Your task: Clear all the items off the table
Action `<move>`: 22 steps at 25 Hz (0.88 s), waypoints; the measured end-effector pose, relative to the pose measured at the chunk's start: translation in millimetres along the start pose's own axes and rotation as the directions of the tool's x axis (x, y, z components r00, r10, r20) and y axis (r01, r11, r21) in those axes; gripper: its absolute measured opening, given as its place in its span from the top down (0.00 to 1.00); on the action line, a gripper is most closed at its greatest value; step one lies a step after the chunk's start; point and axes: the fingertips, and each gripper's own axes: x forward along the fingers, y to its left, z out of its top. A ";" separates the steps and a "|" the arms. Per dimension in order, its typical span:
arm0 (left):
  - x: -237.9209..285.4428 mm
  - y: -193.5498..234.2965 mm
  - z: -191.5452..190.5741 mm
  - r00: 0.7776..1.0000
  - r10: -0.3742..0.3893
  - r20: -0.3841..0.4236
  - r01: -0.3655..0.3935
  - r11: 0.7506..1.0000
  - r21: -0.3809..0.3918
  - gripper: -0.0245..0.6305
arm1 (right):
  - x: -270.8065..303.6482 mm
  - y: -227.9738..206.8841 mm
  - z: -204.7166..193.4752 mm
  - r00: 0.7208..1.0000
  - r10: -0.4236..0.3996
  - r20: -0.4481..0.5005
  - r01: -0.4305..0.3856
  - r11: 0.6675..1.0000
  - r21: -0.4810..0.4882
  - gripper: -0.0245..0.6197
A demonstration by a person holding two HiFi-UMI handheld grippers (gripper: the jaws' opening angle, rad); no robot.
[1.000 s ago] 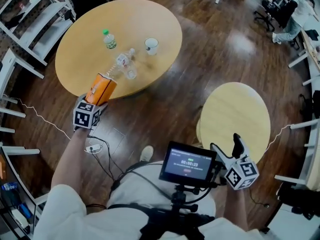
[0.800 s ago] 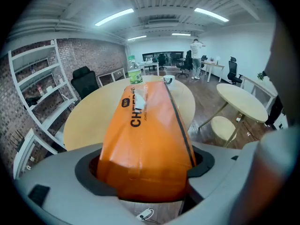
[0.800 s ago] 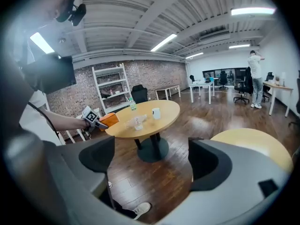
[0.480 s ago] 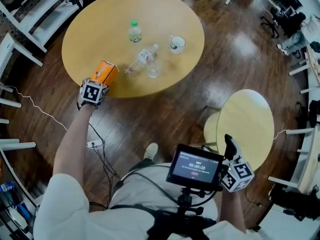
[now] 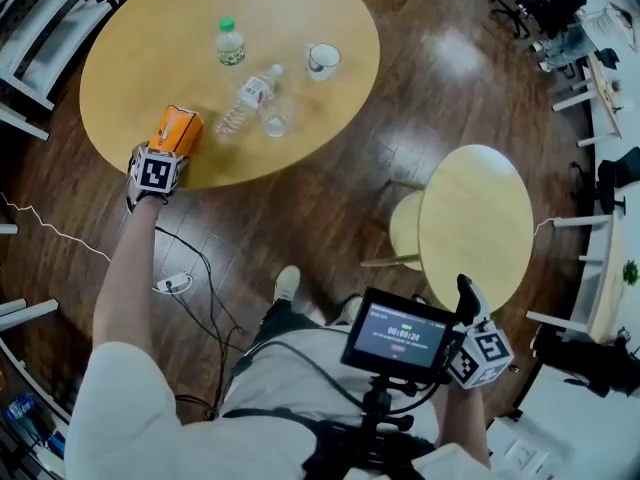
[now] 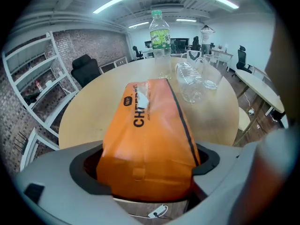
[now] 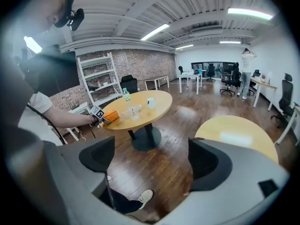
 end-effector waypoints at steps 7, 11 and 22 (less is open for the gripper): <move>-29.3 -1.6 9.5 0.998 0.030 0.054 -0.032 0.999 0.035 0.16 | -24.4 -10.4 -20.3 0.999 -0.035 0.002 0.035 0.999 0.008 0.19; -69.3 -9.3 28.6 0.986 0.098 0.133 -0.108 0.992 0.072 0.16 | -39.0 -22.7 -35.5 0.999 -0.047 0.022 0.047 0.999 0.016 0.19; -219.2 -323.4 105.2 0.885 -0.254 0.390 0.164 0.954 0.249 0.16 | -142.4 -105.8 -113.7 0.982 -0.117 0.150 0.104 0.990 0.092 0.19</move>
